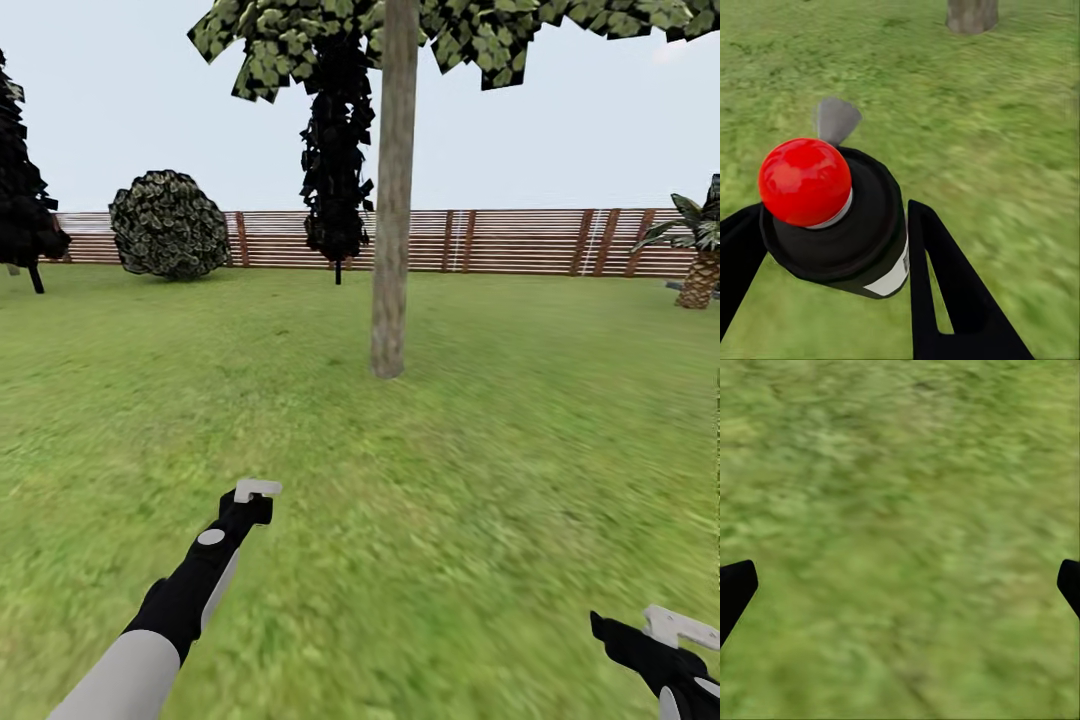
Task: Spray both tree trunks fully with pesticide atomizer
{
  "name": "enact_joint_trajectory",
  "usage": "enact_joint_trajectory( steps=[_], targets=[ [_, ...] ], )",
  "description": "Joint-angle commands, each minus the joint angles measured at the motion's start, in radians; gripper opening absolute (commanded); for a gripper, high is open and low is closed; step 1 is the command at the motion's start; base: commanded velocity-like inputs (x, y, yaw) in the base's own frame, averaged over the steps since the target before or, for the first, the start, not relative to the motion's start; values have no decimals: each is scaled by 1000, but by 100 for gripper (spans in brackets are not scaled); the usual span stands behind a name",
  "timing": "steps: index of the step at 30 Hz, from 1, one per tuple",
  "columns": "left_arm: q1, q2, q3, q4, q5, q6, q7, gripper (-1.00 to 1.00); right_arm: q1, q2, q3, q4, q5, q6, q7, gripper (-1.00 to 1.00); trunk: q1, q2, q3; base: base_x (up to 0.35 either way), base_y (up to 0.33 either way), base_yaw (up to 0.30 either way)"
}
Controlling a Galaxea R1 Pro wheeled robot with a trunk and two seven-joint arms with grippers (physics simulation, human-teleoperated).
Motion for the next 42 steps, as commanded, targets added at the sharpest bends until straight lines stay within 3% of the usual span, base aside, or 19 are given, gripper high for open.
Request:
enact_joint_trajectory(
  steps=[1,42],
  targets=[
    [0,0,0,0,0,0,0,-100,0,0,0,0,0,0,0,100,0,0,0,329,89,-224],
    [-2,6,8,-8,2,20,0,-100,0,0,4,1,2,0,0,100,0,0,0,329,42,-44]
  ],
)
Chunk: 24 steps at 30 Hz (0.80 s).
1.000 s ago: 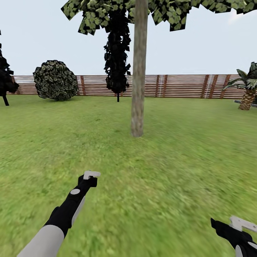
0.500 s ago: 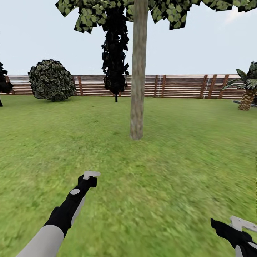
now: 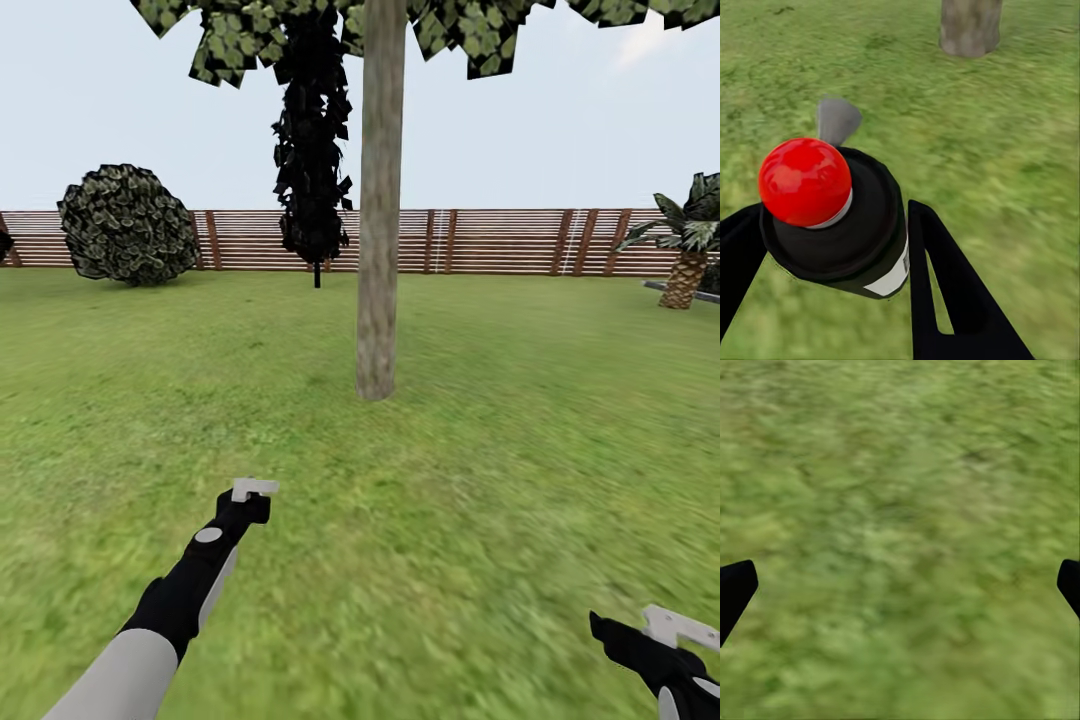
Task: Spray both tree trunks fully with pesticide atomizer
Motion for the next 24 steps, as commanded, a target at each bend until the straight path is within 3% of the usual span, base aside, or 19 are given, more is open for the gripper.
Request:
enact_joint_trajectory(
  steps=[1,4,6,7,10,24],
  targets=[
    [-1,0,1,-10,0,14,-1,-100,0,0,1,0,0,0,0,100,0,0,0,329,0,0],
    [-1,2,3,-64,22,44,-4,-100,0,0,2,2,-3,0,0,100,0,0,0,329,0,0],
    [-1,2,3,-74,50,48,-7,-100,0,-1,3,4,-6,-1,1,100,0,0,0,329,0,0],
    [-1,3,3,-80,80,50,-12,-100,0,-1,4,4,-7,-1,1,100,0,0,0,329,0,0],
    [-2,7,3,-85,112,51,-24,-100,0,-1,4,2,-4,-1,1,100,0,0,0,329,0,0],
    [-2,10,2,-89,121,52,-32,-100,0,-3,1,0,0,-1,2,100,0,0,0,329,0,0]
  ],
)
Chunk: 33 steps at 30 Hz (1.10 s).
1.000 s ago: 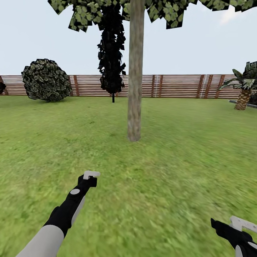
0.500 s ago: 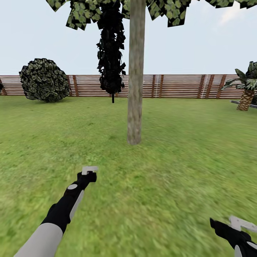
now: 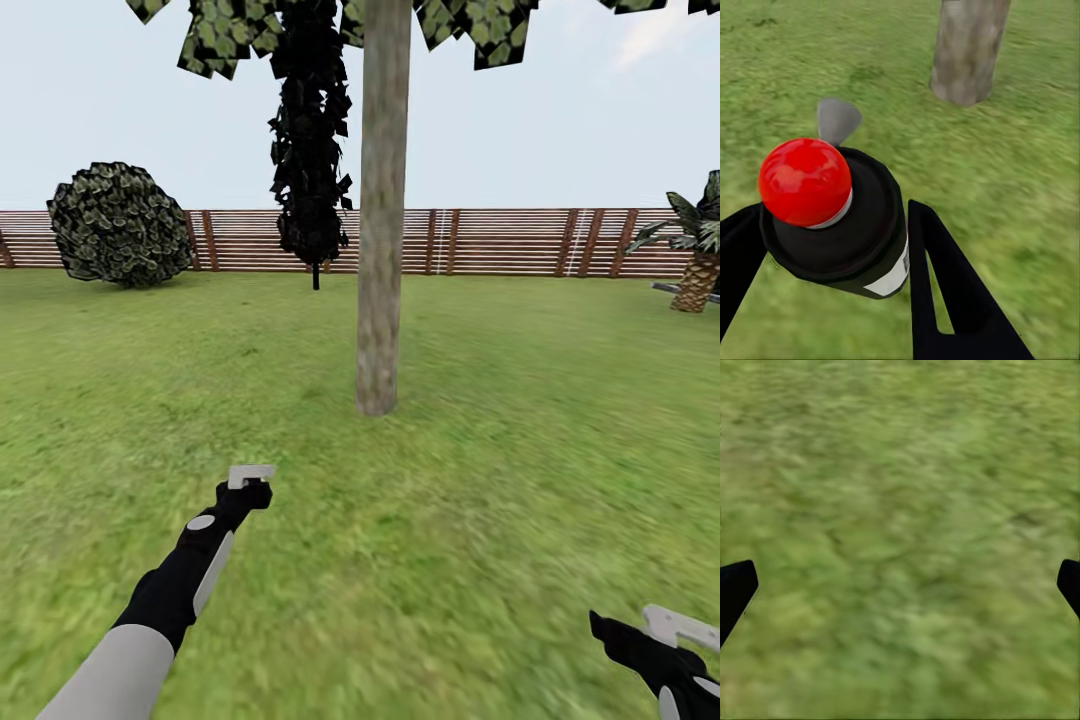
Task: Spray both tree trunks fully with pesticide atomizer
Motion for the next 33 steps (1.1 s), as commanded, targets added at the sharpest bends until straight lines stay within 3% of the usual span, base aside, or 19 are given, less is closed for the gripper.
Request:
enact_joint_trajectory(
  steps=[1,19,33],
  targets=[
    [0,0,0,0,0,0,0,-100,0,0,0,0,0,0,0,100,0,0,0,329,0,0],
    [0,-2,-2,0,0,1,0,-100,0,0,-1,-1,0,0,-2,100,0,0,0,329,-2,0],
    [0,-2,-2,0,0,1,0,-100,0,0,-1,-1,0,0,-2,100,0,0,0,329,-86,0]
  ],
)
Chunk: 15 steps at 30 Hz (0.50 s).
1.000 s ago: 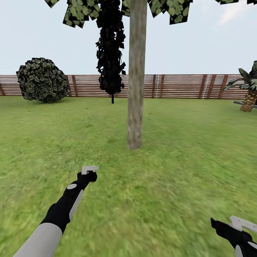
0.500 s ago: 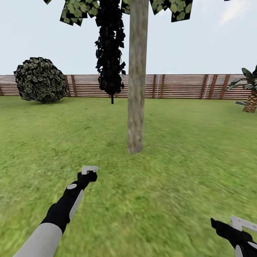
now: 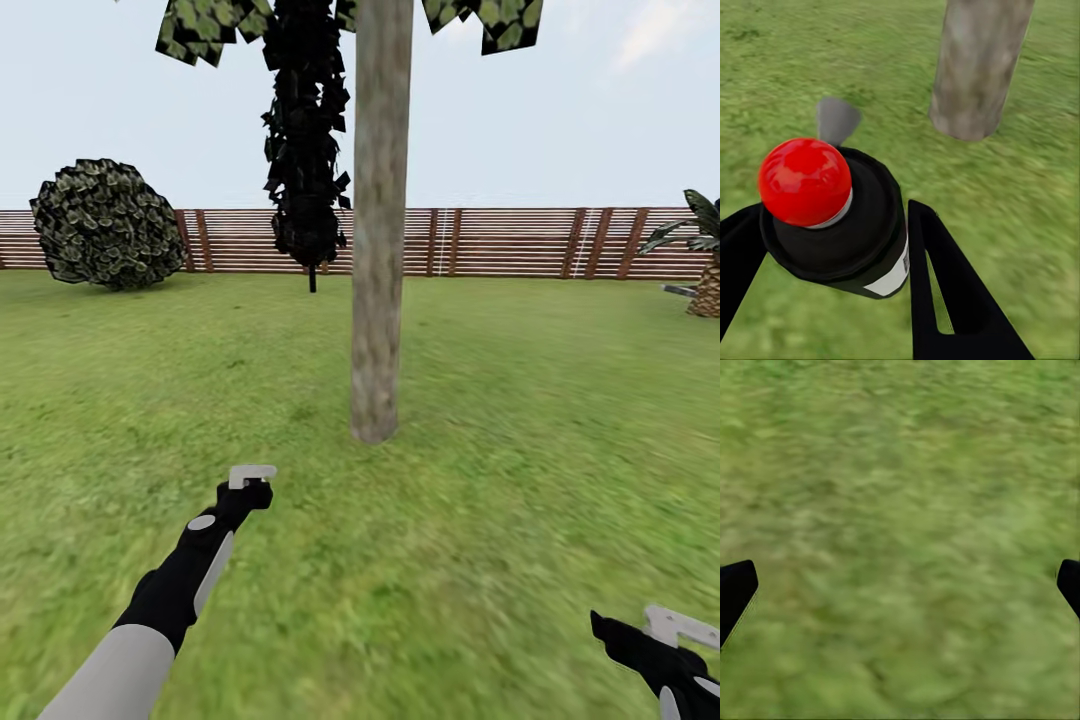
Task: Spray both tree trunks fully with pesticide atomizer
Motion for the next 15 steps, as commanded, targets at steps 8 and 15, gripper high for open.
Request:
enact_joint_trajectory(
  steps=[8,15],
  targets=[
    [0,0,0,0,0,0,0,-100,0,0,0,0,0,0,0,100,0,0,0,328,-101,0],
    [0,0,0,0,0,0,0,-100,0,0,0,0,0,0,0,100,0,0,0,326,-111,0]
  ],
)
